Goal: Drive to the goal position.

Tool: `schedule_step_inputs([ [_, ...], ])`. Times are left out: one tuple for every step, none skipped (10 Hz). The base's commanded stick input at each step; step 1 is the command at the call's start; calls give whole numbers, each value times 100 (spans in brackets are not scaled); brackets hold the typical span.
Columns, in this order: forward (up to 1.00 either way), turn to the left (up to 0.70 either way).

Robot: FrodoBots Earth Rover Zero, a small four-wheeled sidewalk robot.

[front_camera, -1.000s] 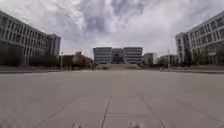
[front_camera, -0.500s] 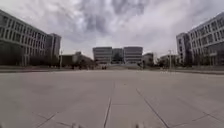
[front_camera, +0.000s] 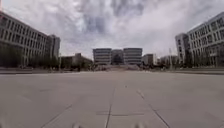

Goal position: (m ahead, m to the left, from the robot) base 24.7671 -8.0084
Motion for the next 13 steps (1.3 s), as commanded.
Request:
schedule_step_inputs([
  [70, 0],
  [70, 0],
  [70, 0],
  [70, 0],
  [70, 0],
  [70, 0],
  [70, 0],
  [70, 0],
  [70, 0],
  [70, 0],
  [70, 0],
  [70, 0],
  [70, 0],
])
